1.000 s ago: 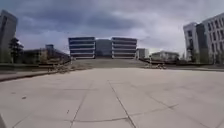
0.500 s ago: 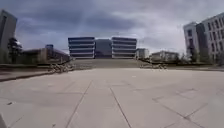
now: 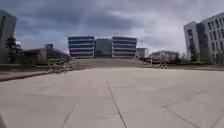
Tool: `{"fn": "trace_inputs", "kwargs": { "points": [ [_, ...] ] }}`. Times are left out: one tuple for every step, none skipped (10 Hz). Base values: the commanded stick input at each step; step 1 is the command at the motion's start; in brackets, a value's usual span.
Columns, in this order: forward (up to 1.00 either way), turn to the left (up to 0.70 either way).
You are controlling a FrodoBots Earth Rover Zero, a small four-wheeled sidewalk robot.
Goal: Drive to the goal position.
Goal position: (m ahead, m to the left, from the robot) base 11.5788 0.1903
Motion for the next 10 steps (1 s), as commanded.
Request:
{"fn": "trace_inputs", "kwargs": {
  "points": [
    [0.70, 0.00],
    [0.70, 0.00],
    [0.70, 0.00],
    [0.70, 0.00],
    [0.70, 0.00],
    [0.70, 0.00],
    [0.70, 0.00],
    [0.70, 0.00],
    [0.70, 0.00],
    [0.70, 0.00]
  ]
}}
